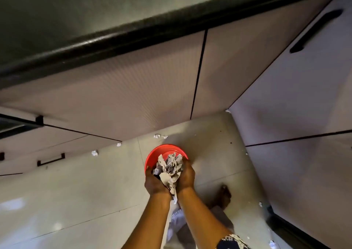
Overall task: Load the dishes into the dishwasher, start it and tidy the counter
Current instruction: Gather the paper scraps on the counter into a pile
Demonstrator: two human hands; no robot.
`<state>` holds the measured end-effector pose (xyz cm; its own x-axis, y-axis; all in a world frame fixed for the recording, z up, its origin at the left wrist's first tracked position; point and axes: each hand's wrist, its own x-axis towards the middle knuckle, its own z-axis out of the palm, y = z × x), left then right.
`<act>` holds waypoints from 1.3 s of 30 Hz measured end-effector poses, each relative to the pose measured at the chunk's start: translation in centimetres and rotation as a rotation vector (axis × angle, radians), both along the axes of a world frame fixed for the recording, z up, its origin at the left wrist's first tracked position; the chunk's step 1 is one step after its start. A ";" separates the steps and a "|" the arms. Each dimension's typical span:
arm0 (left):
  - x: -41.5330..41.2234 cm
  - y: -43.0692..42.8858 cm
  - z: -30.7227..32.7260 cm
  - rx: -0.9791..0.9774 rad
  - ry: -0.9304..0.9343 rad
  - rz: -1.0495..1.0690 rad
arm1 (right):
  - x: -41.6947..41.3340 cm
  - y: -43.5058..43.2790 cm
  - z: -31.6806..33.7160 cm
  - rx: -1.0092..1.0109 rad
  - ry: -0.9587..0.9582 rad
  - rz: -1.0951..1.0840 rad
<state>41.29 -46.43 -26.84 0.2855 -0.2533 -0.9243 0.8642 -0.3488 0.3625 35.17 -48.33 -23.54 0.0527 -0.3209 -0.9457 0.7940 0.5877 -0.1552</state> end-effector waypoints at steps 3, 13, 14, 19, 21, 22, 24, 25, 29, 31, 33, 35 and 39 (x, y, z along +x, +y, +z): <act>1.1 -1.0 -3.9 0.029 0.020 -0.104 | 0.8 -0.3 -4.5 -0.008 -0.007 0.033; 5.2 -2.4 -6.5 0.244 0.070 -0.398 | -1.4 -3.0 -8.1 0.068 0.070 0.395; 5.1 -2.2 -5.2 0.232 0.075 -0.394 | -1.7 -3.1 -6.3 0.091 0.009 0.399; 4.6 -0.6 3.2 0.106 0.137 -0.396 | -3.3 -2.3 3.1 0.117 0.020 0.490; 3.9 -0.3 6.7 0.029 0.144 -0.402 | -4.0 -1.8 6.2 0.075 0.114 0.491; 3.6 -0.2 8.7 -0.016 0.135 -0.413 | -4.3 -1.5 8.4 0.037 0.154 0.498; 2.5 -0.3 12.8 -0.063 0.103 -0.477 | -5.4 -0.9 12.4 -0.048 0.216 0.475; 1.8 -0.4 14.8 -0.086 0.086 -0.512 | -6.3 -0.6 14.3 -0.104 0.237 0.477; -2.5 -2.6 22.3 -0.323 0.075 -0.758 | -11.2 0.0 22.4 -0.354 0.344 0.392; -4.9 -4.6 25.7 -0.441 0.086 -0.870 | -14.2 0.4 26.1 -0.469 0.412 0.310; -8.0 -6.9 29.2 -0.570 0.078 -0.983 | -17.6 0.8 30.1 -0.569 0.523 0.213; -11.8 -8.7 32.4 -0.689 0.023 -1.105 | -21.2 1.2 33.4 -0.631 0.701 0.133; -19.4 -10.6 35.5 -0.927 -0.283 -1.373 | -28.0 1.8 36.2 -0.616 1.194 0.115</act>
<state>21.90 -57.01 8.64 -0.4742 -0.8304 -0.2927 -0.0020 -0.3314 0.9435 7.16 -46.50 12.69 -0.6399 -0.7561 -0.1371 -0.0594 0.2265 -0.9722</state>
